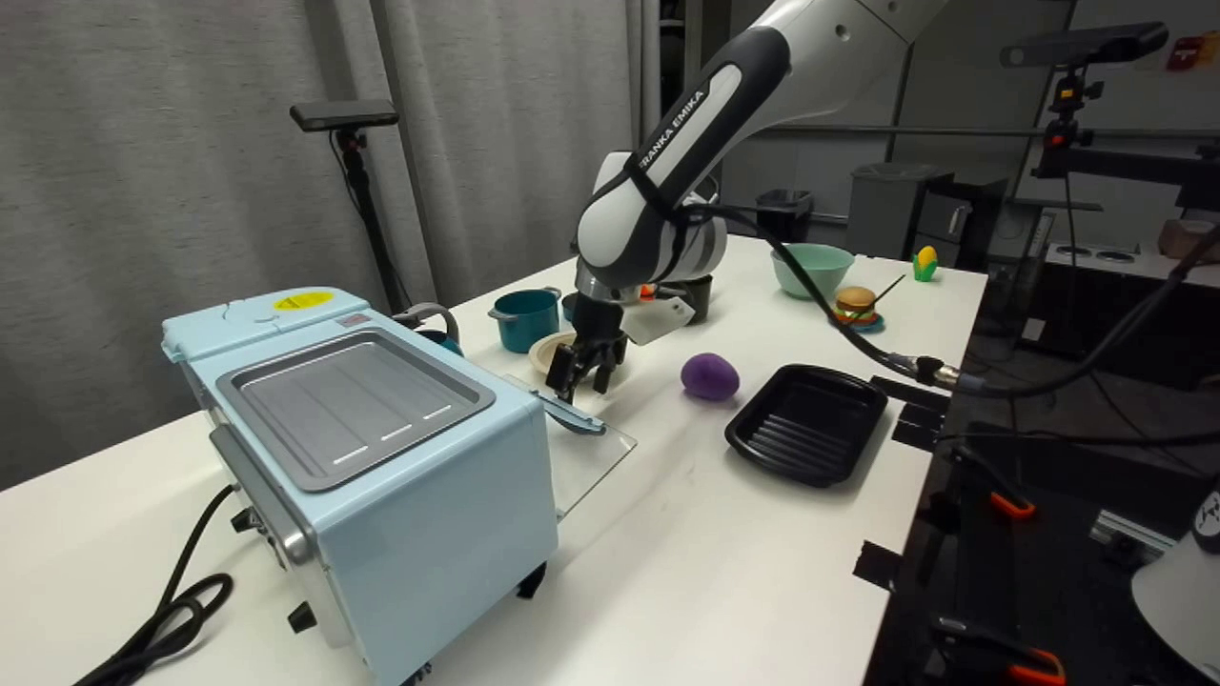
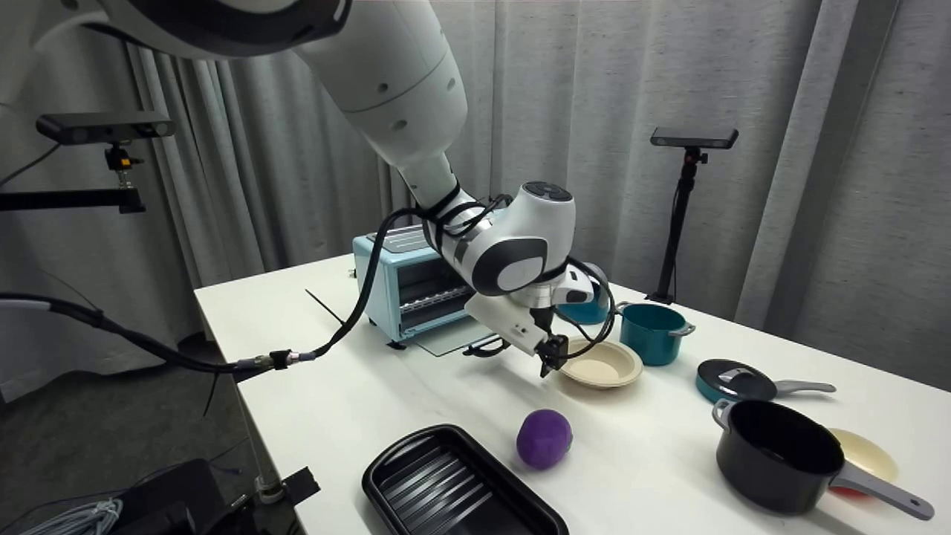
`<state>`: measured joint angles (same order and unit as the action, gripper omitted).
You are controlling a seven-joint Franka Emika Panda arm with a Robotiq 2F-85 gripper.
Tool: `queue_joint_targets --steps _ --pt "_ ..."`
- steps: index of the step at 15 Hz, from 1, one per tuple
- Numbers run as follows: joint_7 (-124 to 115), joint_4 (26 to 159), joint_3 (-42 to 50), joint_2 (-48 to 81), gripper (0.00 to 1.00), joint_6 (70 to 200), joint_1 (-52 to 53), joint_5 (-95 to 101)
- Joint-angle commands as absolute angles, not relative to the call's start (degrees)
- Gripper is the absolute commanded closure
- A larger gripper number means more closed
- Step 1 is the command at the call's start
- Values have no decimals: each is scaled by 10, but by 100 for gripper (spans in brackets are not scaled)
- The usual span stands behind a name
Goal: Close the toaster oven.
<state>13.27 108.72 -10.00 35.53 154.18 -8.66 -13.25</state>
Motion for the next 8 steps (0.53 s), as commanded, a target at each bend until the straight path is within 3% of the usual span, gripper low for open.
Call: queue_joint_targets --steps 1,8 --pt "124 1060 -115 349 0 1528 -85 -147" --pt "126 1041 -129 348 0 1525 -84 -157"
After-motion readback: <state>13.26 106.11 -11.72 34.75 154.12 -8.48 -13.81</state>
